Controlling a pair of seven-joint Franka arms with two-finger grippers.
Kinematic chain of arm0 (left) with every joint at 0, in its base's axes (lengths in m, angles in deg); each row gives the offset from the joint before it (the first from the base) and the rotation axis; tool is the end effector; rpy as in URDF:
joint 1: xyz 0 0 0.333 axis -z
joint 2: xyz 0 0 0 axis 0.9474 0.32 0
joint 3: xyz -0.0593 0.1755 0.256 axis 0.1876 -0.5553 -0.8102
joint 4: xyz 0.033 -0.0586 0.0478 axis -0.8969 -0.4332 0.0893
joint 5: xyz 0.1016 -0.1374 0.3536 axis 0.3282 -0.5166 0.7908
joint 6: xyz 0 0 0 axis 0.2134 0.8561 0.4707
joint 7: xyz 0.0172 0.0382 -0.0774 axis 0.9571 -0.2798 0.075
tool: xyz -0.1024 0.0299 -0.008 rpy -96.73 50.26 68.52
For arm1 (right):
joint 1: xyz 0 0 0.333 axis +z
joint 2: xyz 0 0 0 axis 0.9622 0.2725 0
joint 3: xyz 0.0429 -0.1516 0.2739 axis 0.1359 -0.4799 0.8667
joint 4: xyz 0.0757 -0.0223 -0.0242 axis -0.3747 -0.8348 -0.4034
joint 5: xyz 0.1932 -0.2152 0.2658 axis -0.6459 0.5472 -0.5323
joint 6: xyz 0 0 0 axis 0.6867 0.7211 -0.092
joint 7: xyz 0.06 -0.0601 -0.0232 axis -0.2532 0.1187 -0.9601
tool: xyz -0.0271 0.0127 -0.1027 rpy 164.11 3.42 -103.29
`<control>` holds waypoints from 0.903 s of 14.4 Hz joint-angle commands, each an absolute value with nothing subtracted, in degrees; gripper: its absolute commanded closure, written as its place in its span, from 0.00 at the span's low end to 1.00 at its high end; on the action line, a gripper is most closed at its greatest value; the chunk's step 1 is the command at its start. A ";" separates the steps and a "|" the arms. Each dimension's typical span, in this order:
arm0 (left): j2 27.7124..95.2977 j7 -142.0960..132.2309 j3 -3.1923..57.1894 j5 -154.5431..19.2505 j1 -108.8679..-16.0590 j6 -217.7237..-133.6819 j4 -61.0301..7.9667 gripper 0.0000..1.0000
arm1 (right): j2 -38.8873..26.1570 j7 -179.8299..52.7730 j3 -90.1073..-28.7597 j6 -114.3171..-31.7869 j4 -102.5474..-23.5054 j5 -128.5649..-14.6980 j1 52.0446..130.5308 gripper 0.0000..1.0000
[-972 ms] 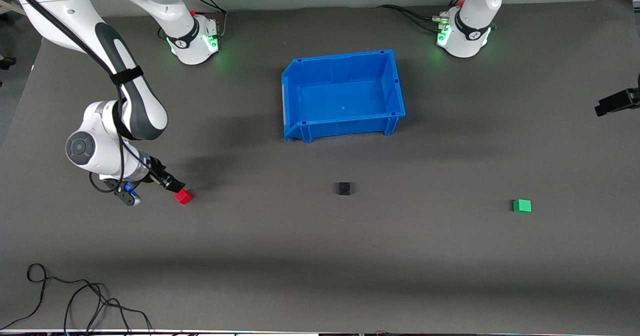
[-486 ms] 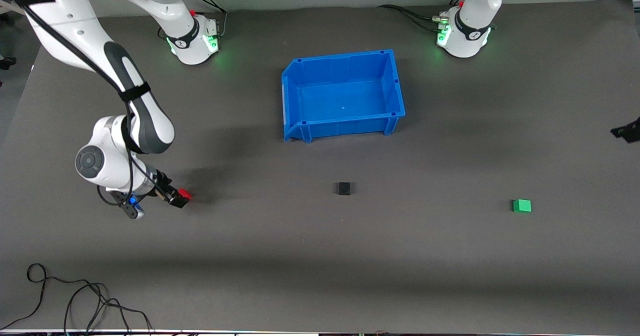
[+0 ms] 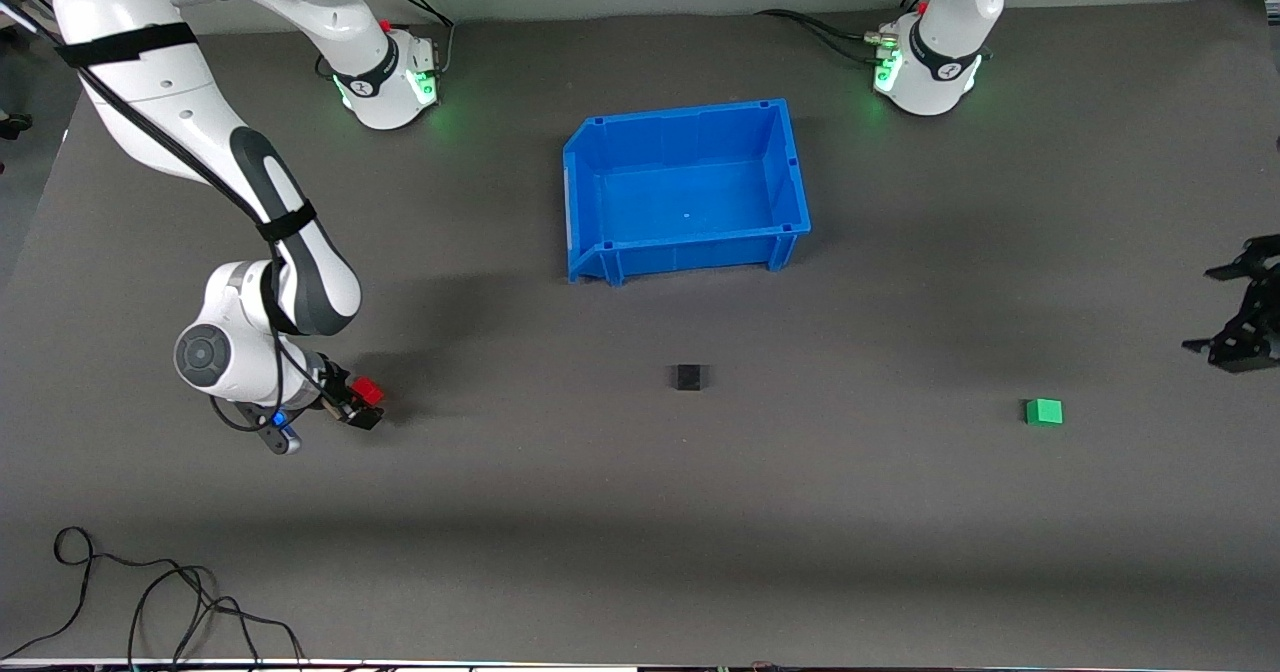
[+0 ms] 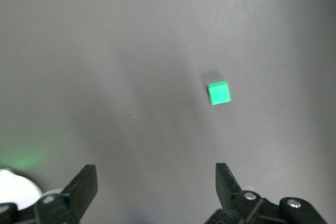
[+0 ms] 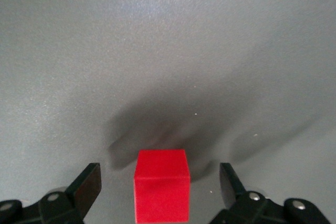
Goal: Attach green and red cubes to black cube
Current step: 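Close the right gripper on the red cube while the left gripper reaches the green cube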
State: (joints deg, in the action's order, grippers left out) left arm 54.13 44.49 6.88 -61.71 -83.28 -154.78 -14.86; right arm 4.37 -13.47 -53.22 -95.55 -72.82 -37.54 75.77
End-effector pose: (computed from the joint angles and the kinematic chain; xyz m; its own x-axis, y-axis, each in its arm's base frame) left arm 0.6202 0.1447 0.4594 0.3274 0.9355 -0.1327 0.9312 -0.3433 -0.1226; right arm 0.6218 0.0254 0.1772 0.7034 -0.7053 -0.0885 -0.7053 -0.7080 0.0357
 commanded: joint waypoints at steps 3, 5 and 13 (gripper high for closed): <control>53.11 50.39 7.09 -63.40 -84.08 -168.63 -25.24 0.00 | 4.71 -12.35 -54.42 -95.59 -71.67 -38.04 77.18 0.03; 53.72 52.76 7.09 -63.40 -83.38 -176.27 -29.98 0.00 | 4.71 -12.62 -55.48 -95.77 -71.67 -37.95 77.18 0.10; 64.43 57.61 7.09 -62.35 -80.05 -194.67 -34.31 0.00 | 4.71 -12.09 -55.48 -95.68 -71.50 -40.41 77.70 0.75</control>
